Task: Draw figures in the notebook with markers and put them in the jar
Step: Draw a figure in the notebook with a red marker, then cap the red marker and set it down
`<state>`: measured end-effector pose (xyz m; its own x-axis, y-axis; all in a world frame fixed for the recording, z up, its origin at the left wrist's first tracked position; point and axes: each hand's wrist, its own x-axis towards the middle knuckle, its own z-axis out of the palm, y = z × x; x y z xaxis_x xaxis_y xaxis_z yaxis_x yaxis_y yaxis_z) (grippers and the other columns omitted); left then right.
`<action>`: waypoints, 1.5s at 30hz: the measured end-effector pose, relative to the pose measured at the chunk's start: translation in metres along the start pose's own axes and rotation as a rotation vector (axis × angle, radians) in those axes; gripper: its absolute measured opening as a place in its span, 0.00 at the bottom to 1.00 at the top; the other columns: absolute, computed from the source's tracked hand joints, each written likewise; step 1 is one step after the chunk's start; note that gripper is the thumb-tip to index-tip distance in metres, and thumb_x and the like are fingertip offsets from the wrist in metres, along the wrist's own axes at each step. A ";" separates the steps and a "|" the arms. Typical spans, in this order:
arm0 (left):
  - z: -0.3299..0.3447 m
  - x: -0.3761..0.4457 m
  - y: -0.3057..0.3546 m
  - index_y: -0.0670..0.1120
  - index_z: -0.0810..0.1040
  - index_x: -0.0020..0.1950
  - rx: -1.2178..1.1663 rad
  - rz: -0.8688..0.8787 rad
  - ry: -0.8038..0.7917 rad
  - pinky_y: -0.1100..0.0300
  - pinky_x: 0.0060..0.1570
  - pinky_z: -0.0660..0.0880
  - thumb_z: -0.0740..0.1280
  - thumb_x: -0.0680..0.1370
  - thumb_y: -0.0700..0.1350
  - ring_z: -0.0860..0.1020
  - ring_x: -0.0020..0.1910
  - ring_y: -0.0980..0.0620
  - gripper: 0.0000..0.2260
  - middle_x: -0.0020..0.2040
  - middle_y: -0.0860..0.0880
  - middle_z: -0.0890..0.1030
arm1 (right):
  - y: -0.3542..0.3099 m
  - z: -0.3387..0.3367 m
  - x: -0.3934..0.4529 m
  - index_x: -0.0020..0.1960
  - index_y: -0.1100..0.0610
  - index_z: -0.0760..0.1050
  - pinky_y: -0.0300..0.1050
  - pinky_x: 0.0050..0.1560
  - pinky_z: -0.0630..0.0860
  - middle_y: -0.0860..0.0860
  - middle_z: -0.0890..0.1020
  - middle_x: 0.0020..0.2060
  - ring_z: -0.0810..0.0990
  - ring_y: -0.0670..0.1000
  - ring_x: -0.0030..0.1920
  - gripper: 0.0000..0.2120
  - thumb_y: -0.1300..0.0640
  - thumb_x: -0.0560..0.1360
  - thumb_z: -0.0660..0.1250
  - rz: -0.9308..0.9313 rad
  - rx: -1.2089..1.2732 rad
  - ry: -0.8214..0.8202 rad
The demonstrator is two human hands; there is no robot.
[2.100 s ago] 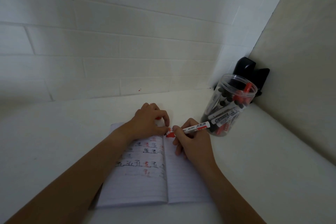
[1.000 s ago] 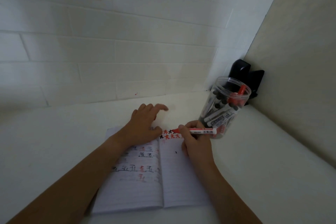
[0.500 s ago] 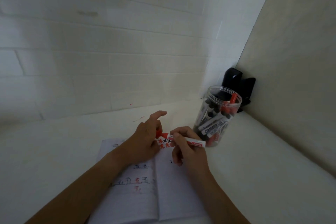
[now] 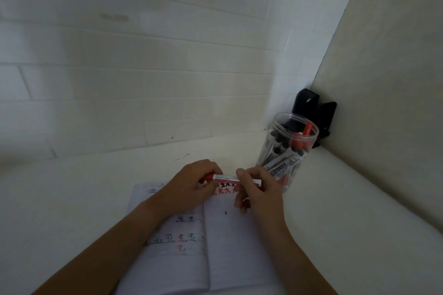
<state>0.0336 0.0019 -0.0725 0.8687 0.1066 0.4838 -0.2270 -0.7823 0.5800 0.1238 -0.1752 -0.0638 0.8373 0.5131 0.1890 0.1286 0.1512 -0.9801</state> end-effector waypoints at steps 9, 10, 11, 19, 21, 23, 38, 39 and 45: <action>-0.006 0.001 -0.006 0.57 0.84 0.56 -0.230 -0.094 -0.042 0.58 0.51 0.77 0.78 0.71 0.52 0.81 0.51 0.51 0.14 0.49 0.55 0.83 | 0.017 -0.004 0.002 0.48 0.51 0.76 0.35 0.32 0.67 0.48 0.78 0.34 0.72 0.41 0.32 0.04 0.54 0.81 0.69 -0.175 -0.502 -0.280; -0.006 0.001 -0.007 0.56 0.85 0.54 -0.257 -0.114 -0.030 0.58 0.50 0.77 0.78 0.72 0.50 0.81 0.49 0.51 0.12 0.48 0.54 0.83 | 0.017 -0.004 0.001 0.49 0.52 0.76 0.36 0.32 0.67 0.50 0.79 0.35 0.72 0.41 0.32 0.04 0.53 0.81 0.70 -0.171 -0.493 -0.299; -0.005 0.000 -0.008 0.54 0.85 0.52 -0.267 -0.131 -0.018 0.60 0.49 0.77 0.77 0.73 0.47 0.81 0.48 0.51 0.09 0.47 0.54 0.83 | 0.017 -0.004 0.001 0.49 0.52 0.76 0.36 0.32 0.67 0.50 0.78 0.35 0.71 0.42 0.32 0.05 0.53 0.80 0.70 -0.174 -0.492 -0.307; 0.003 0.001 -0.009 0.53 0.83 0.47 -0.167 -0.166 -0.003 0.60 0.43 0.76 0.71 0.75 0.44 0.79 0.43 0.52 0.03 0.43 0.54 0.80 | 0.022 -0.002 0.004 0.48 0.53 0.74 0.36 0.33 0.65 0.45 0.76 0.33 0.71 0.41 0.31 0.05 0.55 0.82 0.68 -0.188 -0.566 -0.314; 0.004 0.000 -0.010 0.53 0.82 0.47 -0.144 -0.161 -0.002 0.60 0.43 0.75 0.71 0.76 0.43 0.79 0.43 0.53 0.04 0.43 0.54 0.80 | 0.021 -0.001 0.003 0.48 0.53 0.74 0.36 0.32 0.65 0.46 0.76 0.33 0.70 0.41 0.30 0.05 0.55 0.82 0.68 -0.205 -0.575 -0.310; 0.004 -0.002 -0.010 0.54 0.81 0.47 -0.163 -0.155 0.008 0.56 0.43 0.76 0.70 0.76 0.45 0.79 0.43 0.53 0.03 0.43 0.54 0.80 | 0.020 0.000 0.002 0.48 0.53 0.73 0.37 0.31 0.65 0.47 0.76 0.32 0.70 0.42 0.30 0.05 0.54 0.82 0.67 -0.207 -0.573 -0.309; 0.018 -0.005 -0.021 0.56 0.74 0.62 0.082 -0.182 0.127 0.58 0.48 0.76 0.62 0.79 0.56 0.77 0.47 0.58 0.12 0.50 0.56 0.78 | -0.040 -0.007 -0.001 0.49 0.48 0.77 0.61 0.32 0.76 0.55 0.79 0.32 0.78 0.60 0.31 0.04 0.50 0.82 0.66 -0.493 -0.309 0.197; 0.019 -0.006 -0.021 0.54 0.79 0.56 0.163 -0.121 0.107 0.57 0.49 0.76 0.61 0.78 0.53 0.77 0.47 0.57 0.11 0.49 0.55 0.79 | -0.048 -0.009 0.001 0.49 0.48 0.76 0.61 0.31 0.76 0.55 0.78 0.31 0.78 0.60 0.30 0.06 0.48 0.83 0.64 -0.544 -0.334 0.228; 0.016 -0.012 -0.023 0.50 0.83 0.56 0.282 -0.060 0.014 0.62 0.53 0.75 0.57 0.80 0.53 0.79 0.52 0.52 0.16 0.55 0.52 0.81 | -0.113 -0.027 0.031 0.51 0.50 0.72 0.33 0.37 0.73 0.45 0.77 0.38 0.78 0.43 0.37 0.04 0.56 0.85 0.62 -0.780 -0.479 0.407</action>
<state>0.0356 0.0082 -0.1021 0.8702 0.1645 0.4645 -0.0424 -0.9141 0.4032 0.1501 -0.1993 0.0511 0.5339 0.0738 0.8423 0.8450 -0.0801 -0.5287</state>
